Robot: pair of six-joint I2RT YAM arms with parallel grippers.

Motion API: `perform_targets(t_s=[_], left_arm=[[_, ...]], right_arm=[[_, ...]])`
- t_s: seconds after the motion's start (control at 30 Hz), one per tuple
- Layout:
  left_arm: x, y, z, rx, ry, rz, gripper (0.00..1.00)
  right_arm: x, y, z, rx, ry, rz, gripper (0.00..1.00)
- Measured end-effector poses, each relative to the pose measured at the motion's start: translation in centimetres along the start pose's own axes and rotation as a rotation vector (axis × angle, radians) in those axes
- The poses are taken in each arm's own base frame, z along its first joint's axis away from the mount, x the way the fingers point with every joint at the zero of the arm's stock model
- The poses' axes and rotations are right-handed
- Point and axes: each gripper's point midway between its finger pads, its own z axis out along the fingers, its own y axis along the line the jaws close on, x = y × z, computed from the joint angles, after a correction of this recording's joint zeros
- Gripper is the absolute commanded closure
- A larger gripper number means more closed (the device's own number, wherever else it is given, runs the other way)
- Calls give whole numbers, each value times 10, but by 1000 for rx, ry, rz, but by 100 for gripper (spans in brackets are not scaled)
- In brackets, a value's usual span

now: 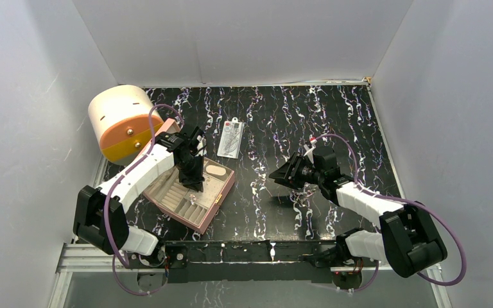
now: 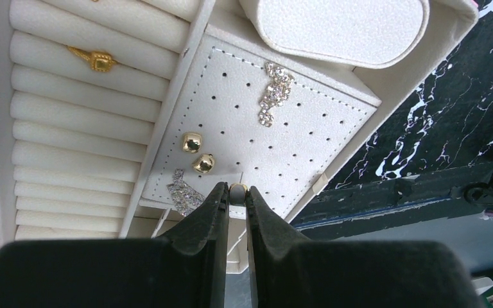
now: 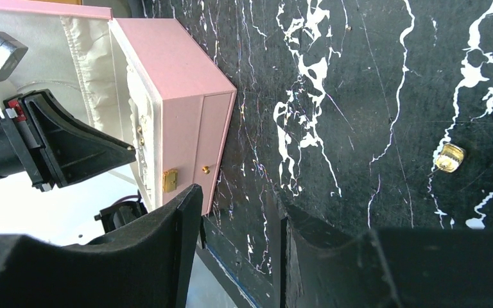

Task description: Organize the mixed jewelry

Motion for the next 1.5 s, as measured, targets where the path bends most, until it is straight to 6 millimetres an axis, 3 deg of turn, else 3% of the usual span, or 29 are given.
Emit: perform_targets(t_s=[1.5], left_arm=[[0,1,3,-1,3,15,90]], right_arm=[[1,3,2,-20,13,9,50]])
